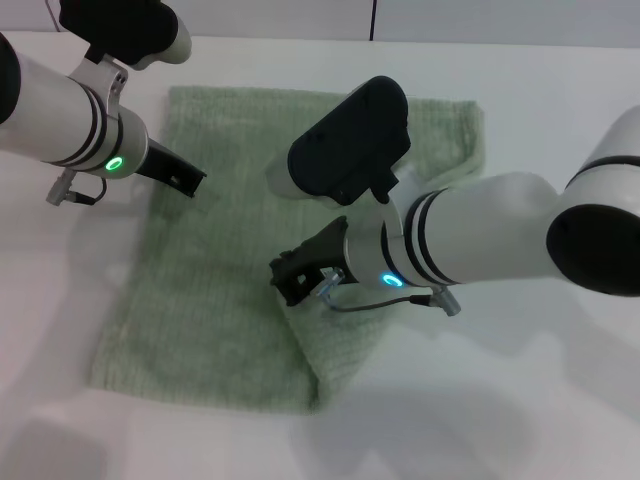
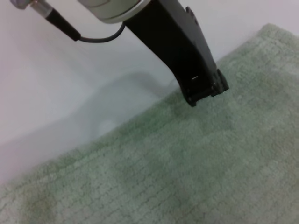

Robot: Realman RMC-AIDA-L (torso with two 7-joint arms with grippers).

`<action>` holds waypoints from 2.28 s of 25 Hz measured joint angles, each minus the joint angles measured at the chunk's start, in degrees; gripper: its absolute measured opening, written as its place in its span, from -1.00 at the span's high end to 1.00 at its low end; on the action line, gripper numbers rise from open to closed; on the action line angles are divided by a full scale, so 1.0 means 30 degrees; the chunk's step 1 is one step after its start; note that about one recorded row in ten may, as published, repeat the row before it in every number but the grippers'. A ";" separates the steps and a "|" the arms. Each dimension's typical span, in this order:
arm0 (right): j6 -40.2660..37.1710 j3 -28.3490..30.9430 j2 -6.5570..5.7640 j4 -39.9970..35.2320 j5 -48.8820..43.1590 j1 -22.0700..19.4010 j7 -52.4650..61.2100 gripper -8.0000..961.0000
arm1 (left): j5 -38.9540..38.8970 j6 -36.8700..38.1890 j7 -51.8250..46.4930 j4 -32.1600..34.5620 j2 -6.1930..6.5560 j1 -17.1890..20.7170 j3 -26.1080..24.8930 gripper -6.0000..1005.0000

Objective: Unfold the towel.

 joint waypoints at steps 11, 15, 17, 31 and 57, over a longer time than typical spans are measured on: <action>0.3752 0.0736 0.0004 0.3182 -0.1379 -0.0443 0.0069 0.94 | 0.0038 -0.0063 0.0198 0.0089 0.0001 0.0046 0.0019 0.99; 0.4617 0.0839 0.0003 0.3940 -0.1466 -0.0542 0.0101 0.94 | 0.0058 -0.0087 0.0208 0.0276 0.0001 0.0048 0.0018 0.99; 0.5037 0.0892 0.0000 0.4378 -0.1664 -0.0649 0.0158 0.94 | 0.0057 -0.0088 0.0208 0.0361 0.0001 0.0023 0.0020 0.99; 0.9321 0.0918 0.0030 0.7652 -0.4022 -0.0748 0.1430 0.94 | 0.0057 -0.0055 0.0293 0.0610 0.0001 -0.0066 0.0018 0.99; 1.5231 0.0229 0.0087 1.0548 -0.5376 -0.0526 0.3461 0.94 | -0.0002 -0.0065 0.0440 0.0608 -0.0029 -0.0093 0.0018 0.99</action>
